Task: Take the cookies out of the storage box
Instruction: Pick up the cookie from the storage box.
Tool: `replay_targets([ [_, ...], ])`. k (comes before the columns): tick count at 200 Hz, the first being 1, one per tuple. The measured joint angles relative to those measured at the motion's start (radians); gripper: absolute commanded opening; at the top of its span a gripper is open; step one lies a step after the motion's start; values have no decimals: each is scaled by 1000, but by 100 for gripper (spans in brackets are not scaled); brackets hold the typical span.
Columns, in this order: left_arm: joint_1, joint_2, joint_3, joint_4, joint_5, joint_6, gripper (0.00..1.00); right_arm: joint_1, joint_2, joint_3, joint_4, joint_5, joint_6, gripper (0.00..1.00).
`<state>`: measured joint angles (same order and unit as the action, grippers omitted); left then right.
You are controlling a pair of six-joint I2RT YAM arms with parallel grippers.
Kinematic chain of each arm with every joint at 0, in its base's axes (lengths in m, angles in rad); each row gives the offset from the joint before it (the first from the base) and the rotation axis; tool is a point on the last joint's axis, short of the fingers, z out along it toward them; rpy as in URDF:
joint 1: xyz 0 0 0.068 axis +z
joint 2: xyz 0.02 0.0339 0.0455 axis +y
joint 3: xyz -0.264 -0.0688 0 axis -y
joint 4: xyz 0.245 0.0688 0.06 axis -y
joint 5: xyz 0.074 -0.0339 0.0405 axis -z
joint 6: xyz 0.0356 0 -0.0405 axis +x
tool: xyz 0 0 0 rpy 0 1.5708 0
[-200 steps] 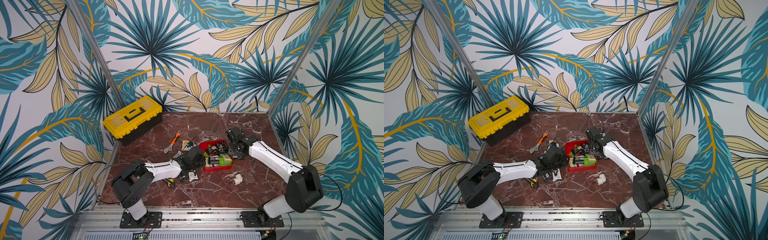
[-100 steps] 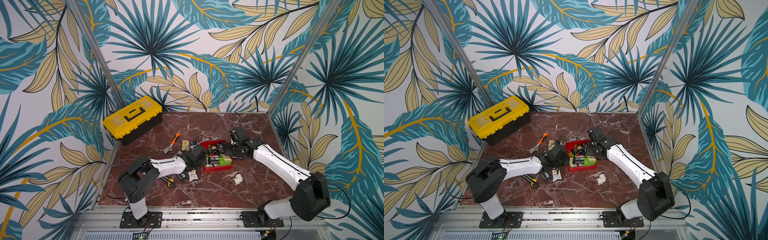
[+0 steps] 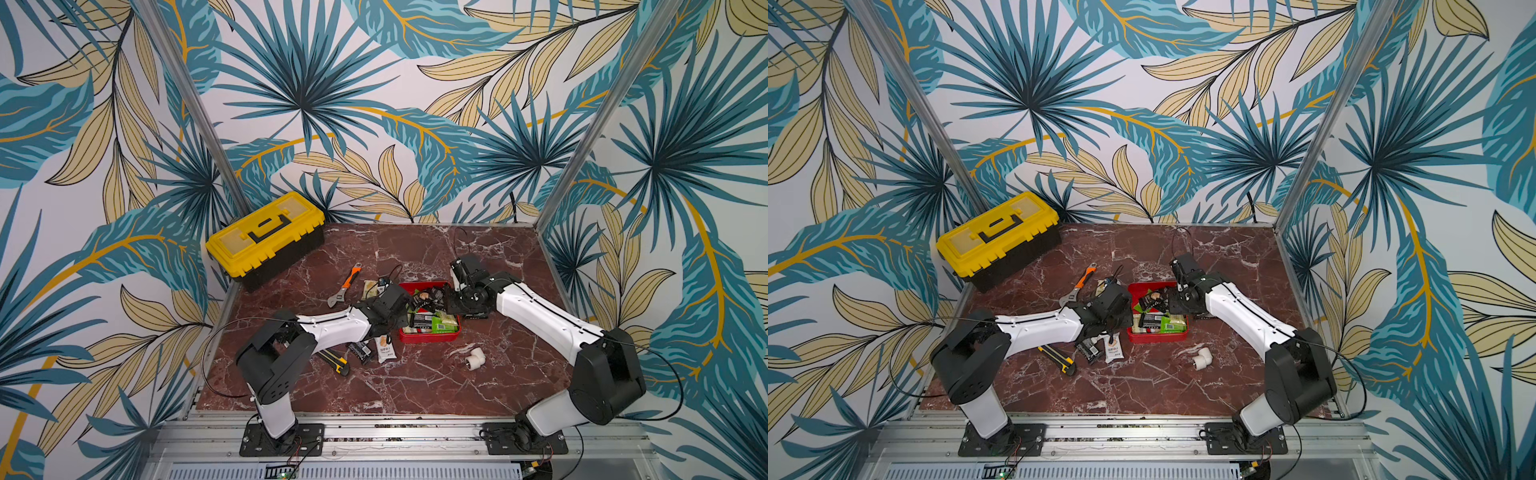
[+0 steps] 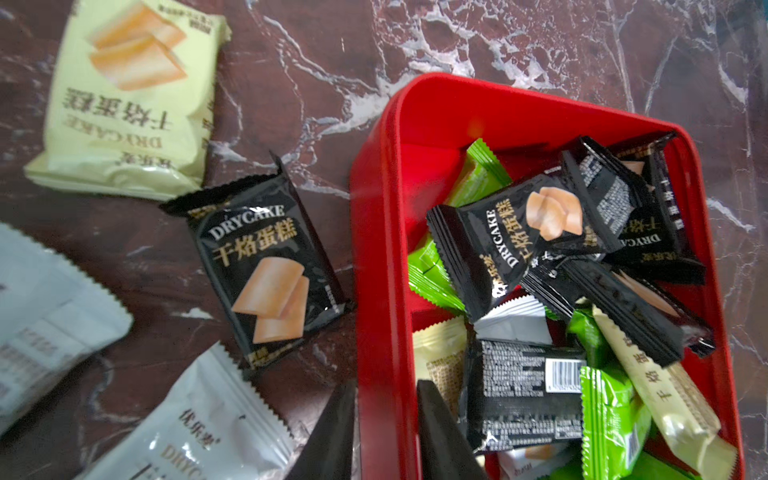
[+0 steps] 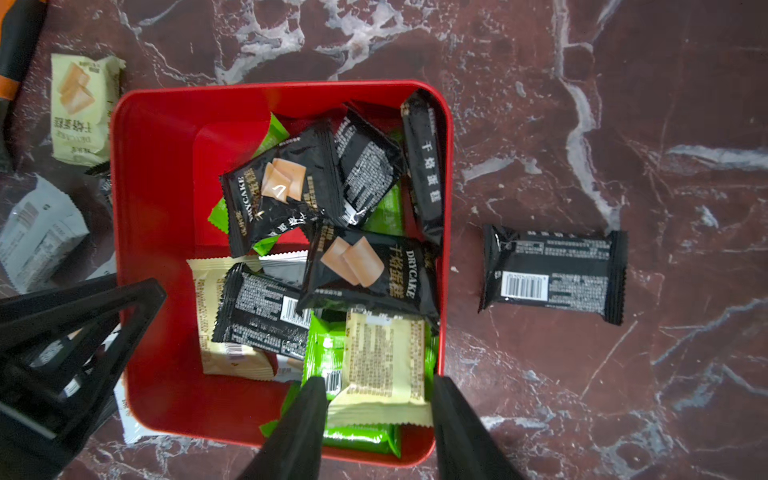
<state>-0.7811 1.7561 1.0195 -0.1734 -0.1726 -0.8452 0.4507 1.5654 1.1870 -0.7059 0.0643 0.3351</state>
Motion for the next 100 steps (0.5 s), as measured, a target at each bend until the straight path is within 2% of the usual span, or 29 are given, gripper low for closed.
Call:
replay_targets([
  [43,3,-2,0,3,0,5,38,41,69,68,-28,75,-147,64],
  [61,4,-14,-2,18,1,0,42,52,90,86,-36,95,-191,65],
  [100,4,-108,-40,92,0,-27,43,77,155,128,-55,128,-256,65],
])
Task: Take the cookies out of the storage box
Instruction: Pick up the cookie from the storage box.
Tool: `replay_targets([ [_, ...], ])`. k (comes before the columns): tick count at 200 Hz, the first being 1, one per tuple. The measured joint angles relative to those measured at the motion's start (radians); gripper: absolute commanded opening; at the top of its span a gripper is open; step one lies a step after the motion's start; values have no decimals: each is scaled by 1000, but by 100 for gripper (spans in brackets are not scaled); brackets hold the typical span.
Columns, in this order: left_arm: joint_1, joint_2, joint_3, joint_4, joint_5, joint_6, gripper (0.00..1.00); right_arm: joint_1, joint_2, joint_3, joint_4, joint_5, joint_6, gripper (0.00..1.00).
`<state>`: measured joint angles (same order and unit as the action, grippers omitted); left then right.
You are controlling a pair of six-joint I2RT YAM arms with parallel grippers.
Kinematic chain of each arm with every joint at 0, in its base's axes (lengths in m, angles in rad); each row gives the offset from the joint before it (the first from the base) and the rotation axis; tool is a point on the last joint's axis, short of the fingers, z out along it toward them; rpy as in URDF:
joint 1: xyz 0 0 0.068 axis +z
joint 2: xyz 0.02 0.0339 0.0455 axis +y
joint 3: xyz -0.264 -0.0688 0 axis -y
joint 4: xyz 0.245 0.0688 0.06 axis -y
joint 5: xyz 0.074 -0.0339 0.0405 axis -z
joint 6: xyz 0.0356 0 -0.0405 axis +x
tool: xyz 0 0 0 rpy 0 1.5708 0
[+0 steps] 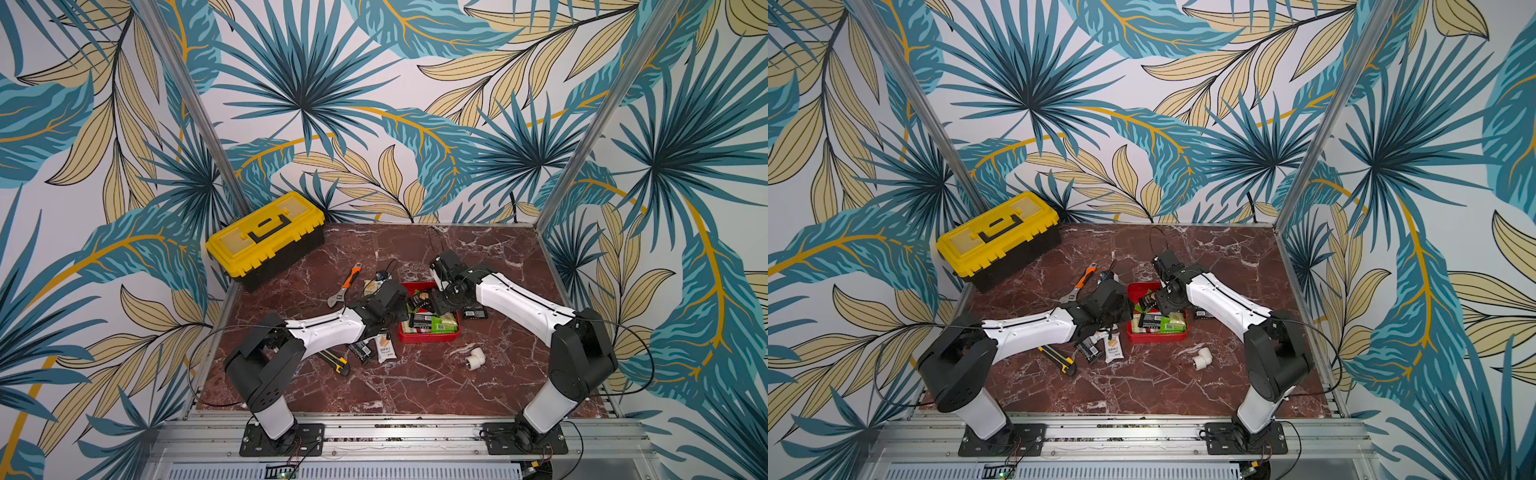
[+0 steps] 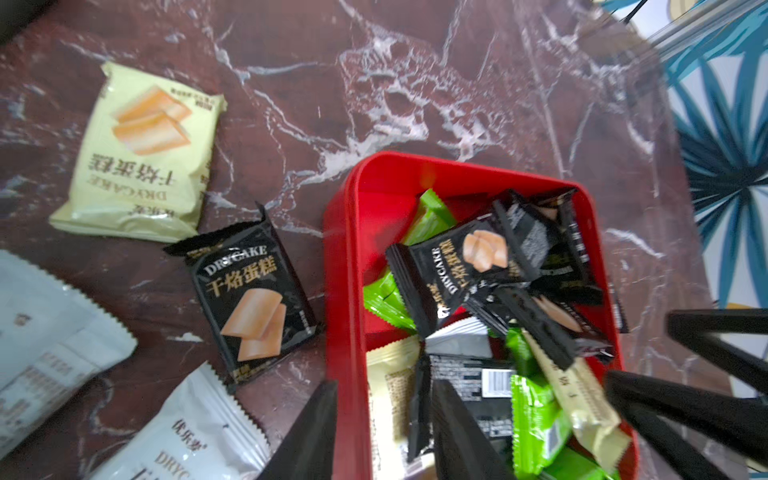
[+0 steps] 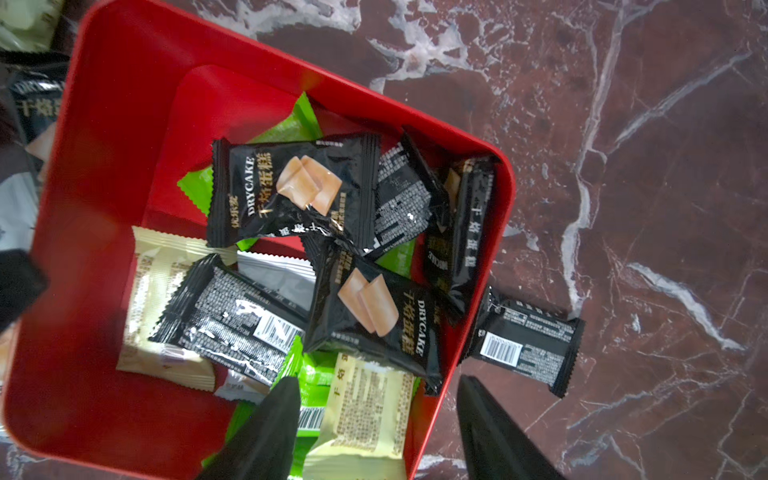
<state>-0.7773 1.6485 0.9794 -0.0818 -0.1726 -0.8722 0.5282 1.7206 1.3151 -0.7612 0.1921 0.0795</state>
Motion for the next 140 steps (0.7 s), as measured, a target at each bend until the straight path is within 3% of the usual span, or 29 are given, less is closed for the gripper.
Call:
replay_targets([
  [58,0,-145,-120,53,-28,-81,42,32,100,62,-25,68,-40,65],
  [140,0,-207,-204,62,-50,-154,43,59,169,105,-55,163,-58,61],
])
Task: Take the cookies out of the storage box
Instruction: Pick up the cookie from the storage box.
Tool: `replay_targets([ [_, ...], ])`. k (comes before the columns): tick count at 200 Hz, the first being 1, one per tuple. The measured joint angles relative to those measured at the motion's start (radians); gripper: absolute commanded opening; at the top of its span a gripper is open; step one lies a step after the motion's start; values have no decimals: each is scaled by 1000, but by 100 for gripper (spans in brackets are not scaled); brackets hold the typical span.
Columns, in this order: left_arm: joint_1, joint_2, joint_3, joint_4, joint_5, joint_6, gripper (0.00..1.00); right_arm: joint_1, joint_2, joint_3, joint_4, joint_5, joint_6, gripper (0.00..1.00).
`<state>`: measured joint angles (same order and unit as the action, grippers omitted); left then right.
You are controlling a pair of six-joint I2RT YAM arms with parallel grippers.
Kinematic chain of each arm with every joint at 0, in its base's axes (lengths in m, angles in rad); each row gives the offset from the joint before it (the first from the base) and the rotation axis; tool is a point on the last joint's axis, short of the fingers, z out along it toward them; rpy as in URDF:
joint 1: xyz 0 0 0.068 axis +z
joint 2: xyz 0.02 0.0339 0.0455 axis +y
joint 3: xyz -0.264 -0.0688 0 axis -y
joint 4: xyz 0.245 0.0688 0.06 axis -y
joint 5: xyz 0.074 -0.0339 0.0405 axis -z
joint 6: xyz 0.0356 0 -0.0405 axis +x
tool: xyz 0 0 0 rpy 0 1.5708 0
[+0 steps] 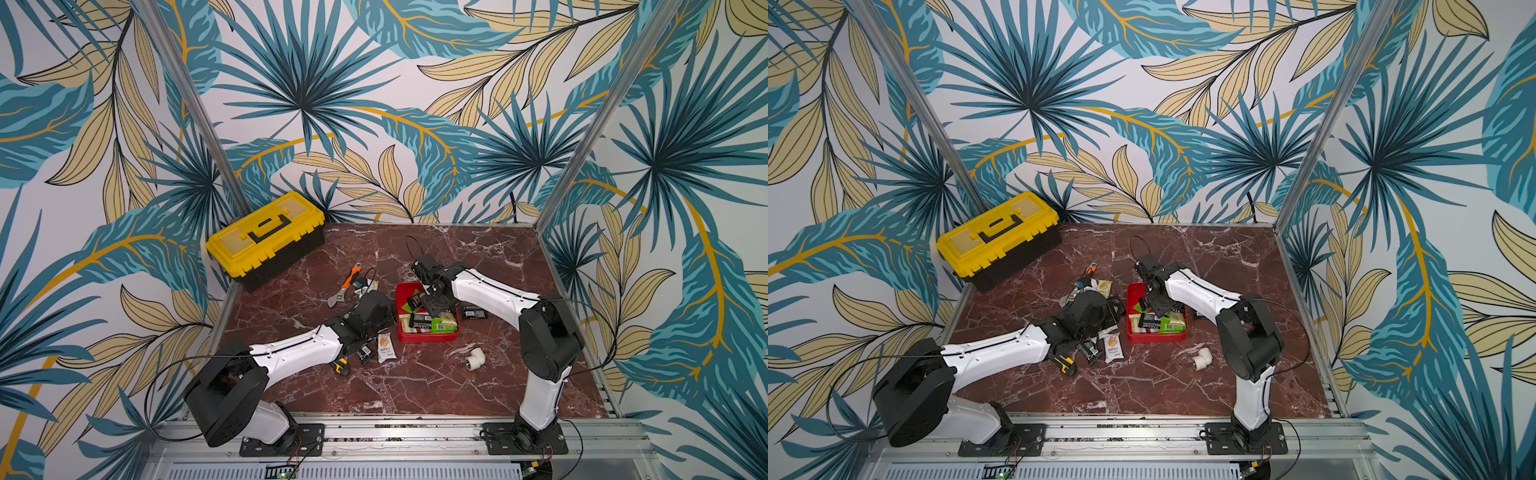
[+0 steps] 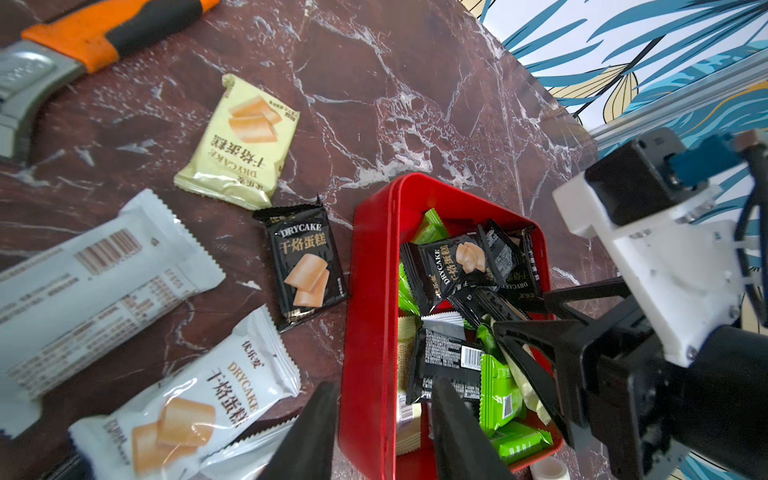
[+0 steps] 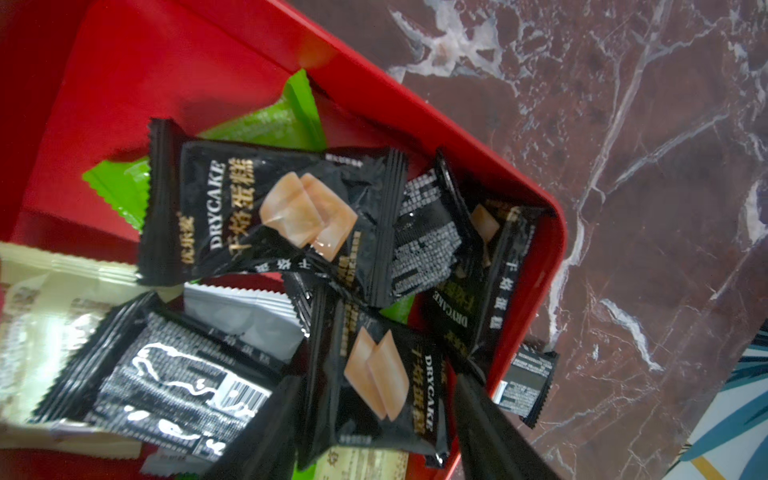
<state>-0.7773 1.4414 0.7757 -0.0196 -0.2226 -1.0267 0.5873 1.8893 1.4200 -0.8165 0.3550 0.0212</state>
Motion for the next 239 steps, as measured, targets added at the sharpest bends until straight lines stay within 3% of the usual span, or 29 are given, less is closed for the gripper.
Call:
replay_targets([
  [185,19,-16,-19,5,2,-40,42,15,14,6,-5,110,22,16],
  [239,23,-16,-19,5,6,-40,42,15,-16,6,-8,58,32,14],
])
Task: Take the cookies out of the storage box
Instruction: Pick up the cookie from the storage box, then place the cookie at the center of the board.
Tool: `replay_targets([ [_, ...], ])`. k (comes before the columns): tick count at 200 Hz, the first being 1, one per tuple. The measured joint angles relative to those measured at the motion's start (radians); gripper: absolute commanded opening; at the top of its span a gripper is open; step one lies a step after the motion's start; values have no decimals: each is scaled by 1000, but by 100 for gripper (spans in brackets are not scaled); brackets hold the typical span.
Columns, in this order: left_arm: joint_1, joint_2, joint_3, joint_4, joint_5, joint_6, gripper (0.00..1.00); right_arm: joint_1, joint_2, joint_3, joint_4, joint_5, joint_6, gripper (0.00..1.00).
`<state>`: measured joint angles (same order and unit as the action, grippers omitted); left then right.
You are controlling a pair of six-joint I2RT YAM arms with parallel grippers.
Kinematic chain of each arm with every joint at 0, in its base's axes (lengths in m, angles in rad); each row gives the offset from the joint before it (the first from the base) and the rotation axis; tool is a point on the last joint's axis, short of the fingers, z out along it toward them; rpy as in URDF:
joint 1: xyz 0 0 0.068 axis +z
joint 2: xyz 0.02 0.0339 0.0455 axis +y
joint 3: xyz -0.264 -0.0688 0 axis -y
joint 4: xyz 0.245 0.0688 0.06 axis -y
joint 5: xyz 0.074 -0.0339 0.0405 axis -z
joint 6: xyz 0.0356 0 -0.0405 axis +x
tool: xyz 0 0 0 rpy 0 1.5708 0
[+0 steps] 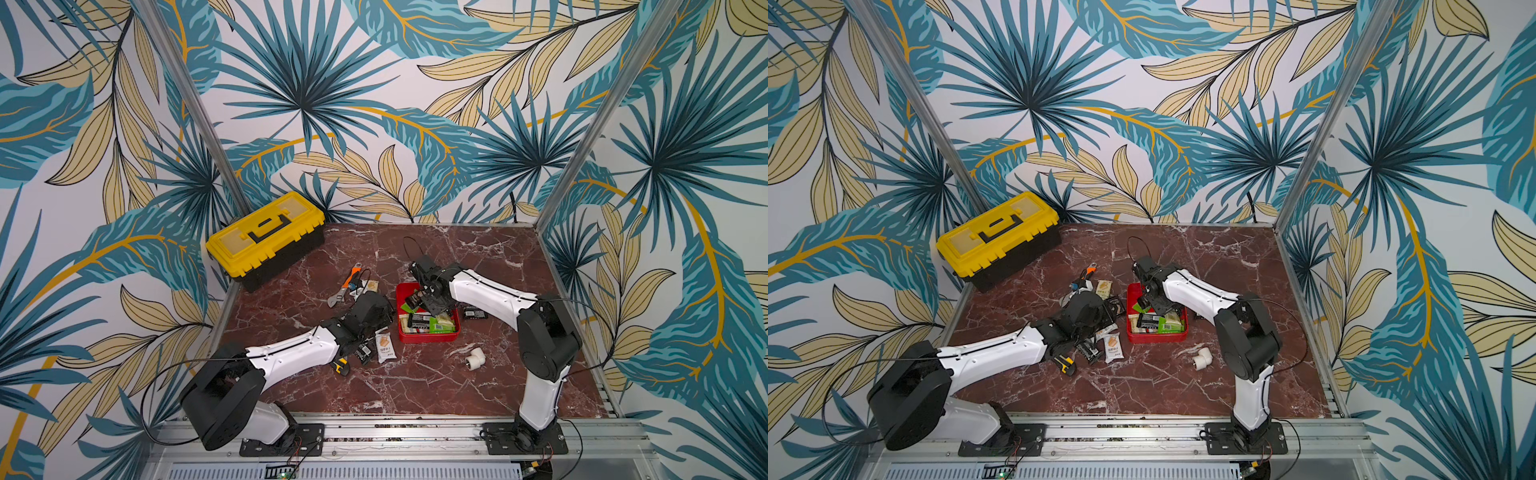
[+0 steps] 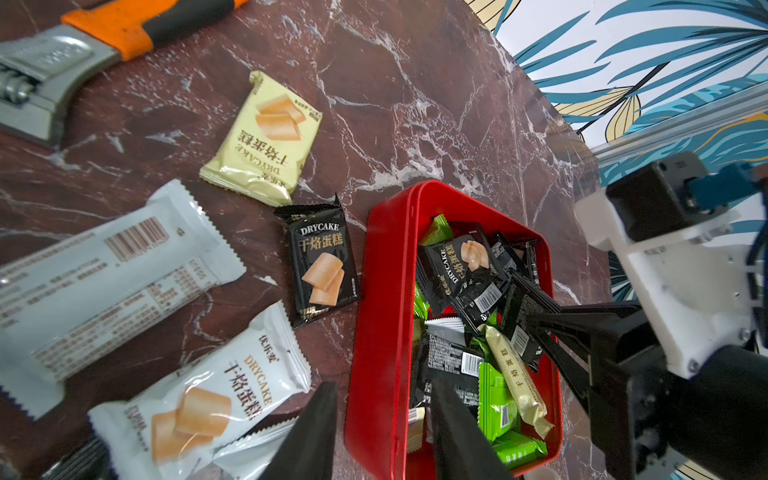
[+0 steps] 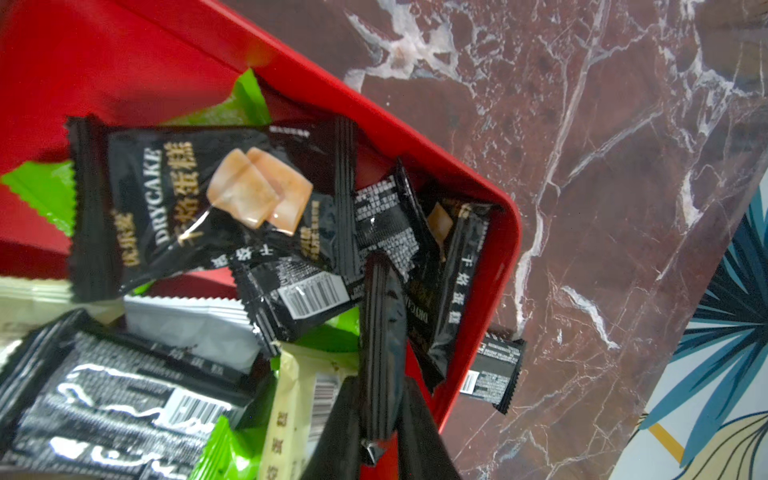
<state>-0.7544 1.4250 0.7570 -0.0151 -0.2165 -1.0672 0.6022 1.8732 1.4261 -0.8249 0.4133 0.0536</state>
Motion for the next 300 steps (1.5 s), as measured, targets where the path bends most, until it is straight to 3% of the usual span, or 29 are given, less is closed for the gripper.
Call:
replay_targets([
  [63,6,0,0,2,13,2,42,-9,-231,-8,-5,-61,50,14],
  [98,6,13,1,21,45,8,42,-105,-299,-66,16,-94,116,11],
  [155,7,95,13,30,111,27,43,-315,-246,-114,96,-251,249,9],
  [218,7,100,14,37,132,31,46,-425,-135,-145,299,-429,372,10],
  [271,8,109,23,49,145,30,48,-492,-91,-281,546,-557,494,10],
  [300,8,112,29,66,150,29,48,-529,-86,-351,666,-602,543,28],
])
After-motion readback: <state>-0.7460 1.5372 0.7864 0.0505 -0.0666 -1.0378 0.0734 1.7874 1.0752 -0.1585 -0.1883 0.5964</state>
